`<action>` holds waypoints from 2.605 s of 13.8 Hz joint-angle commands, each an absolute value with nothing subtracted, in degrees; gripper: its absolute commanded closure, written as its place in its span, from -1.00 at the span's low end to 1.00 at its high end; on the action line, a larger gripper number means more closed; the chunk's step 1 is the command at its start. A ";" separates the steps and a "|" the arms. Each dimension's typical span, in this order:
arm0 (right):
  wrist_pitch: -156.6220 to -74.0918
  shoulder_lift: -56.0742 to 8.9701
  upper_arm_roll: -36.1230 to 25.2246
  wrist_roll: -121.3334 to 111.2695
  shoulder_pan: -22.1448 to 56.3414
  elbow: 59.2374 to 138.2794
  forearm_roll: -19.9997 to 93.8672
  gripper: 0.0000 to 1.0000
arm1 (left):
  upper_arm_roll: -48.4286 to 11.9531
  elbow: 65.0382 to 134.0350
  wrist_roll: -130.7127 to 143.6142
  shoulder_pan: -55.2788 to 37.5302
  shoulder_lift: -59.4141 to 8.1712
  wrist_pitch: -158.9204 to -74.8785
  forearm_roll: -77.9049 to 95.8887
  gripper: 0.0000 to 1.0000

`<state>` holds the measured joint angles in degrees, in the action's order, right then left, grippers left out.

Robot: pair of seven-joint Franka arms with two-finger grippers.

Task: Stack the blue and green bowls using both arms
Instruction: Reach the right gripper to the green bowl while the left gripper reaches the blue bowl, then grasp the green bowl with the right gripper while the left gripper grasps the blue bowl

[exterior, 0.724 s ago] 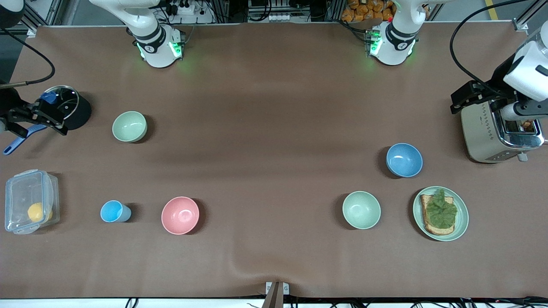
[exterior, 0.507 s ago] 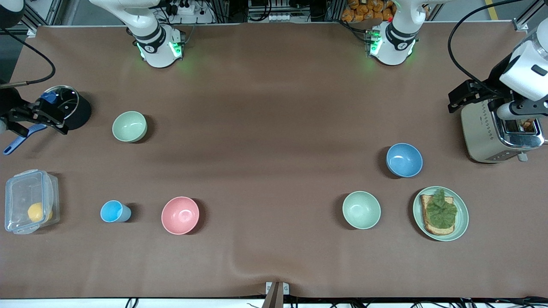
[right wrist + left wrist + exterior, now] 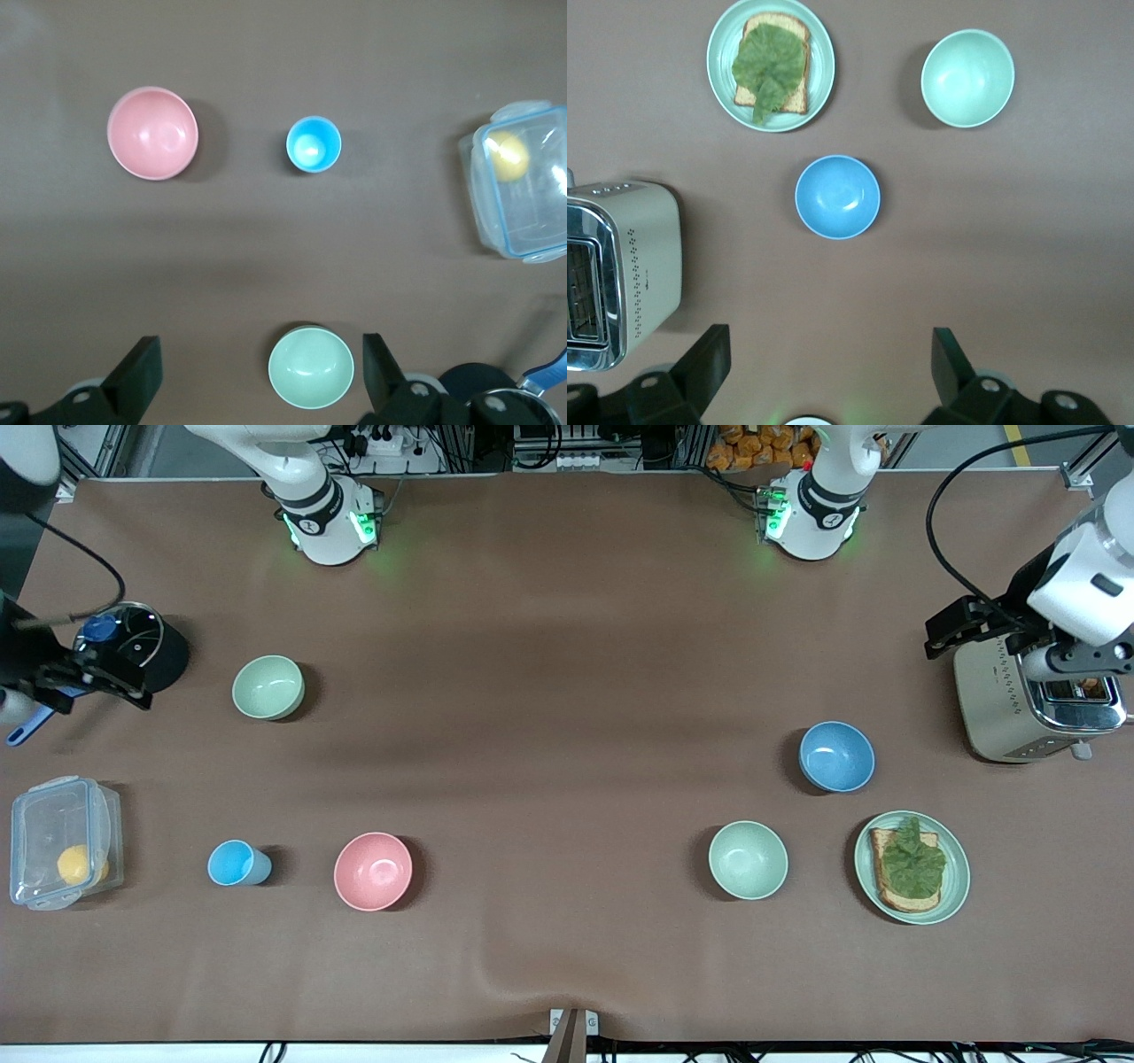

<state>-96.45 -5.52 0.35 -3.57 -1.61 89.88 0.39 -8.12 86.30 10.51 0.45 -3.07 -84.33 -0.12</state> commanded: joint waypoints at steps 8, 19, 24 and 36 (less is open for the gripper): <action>-98.25 -9.93 0.62 -3.16 -7.29 98.77 1.05 -1.00 | -8.17 101.48 9.15 5.96 -9.23 -98.13 -2.64 -1.00; -122.49 -4.22 0.62 -15.98 -11.86 125.84 7.72 -1.00 | -8.17 119.27 7.64 10.72 -20.81 -131.57 -6.50 -1.00; -132.71 -5.36 0.53 -27.15 -15.03 133.06 8.00 -0.93 | -8.26 117.77 7.82 10.99 -23.20 -131.66 -6.42 -0.89; -144.83 -6.42 0.62 -38.76 -18.90 144.13 8.09 -0.62 | -8.44 117.60 7.91 10.81 -24.70 -131.66 -5.80 -0.22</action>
